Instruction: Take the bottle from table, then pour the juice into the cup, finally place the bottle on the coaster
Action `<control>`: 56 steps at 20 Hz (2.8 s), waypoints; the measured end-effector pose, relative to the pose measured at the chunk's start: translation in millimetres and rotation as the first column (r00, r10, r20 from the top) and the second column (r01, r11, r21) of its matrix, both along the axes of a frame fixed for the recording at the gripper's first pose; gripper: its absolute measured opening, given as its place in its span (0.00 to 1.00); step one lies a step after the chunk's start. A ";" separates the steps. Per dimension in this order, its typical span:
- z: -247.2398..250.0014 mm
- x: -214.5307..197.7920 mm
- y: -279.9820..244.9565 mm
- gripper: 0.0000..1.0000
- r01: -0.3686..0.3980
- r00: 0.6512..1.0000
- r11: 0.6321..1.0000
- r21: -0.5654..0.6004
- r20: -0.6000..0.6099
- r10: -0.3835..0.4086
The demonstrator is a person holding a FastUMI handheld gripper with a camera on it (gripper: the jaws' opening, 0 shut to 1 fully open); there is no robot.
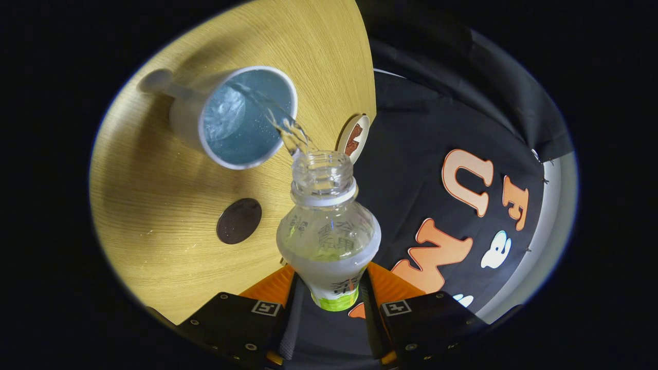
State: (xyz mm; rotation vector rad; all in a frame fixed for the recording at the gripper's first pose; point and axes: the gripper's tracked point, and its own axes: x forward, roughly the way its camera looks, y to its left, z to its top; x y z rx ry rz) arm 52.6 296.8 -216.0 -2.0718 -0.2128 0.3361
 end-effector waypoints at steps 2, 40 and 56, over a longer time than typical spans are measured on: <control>1.6 -1.5 -1.6 0.56 -0.004 1.000 1.000 -0.008 0.004 0.004; 49.2 10.5 5.7 0.56 -0.046 0.993 0.984 -0.172 0.103 0.064; 56.1 14.6 13.9 0.56 -0.073 0.990 0.972 -0.224 0.098 0.097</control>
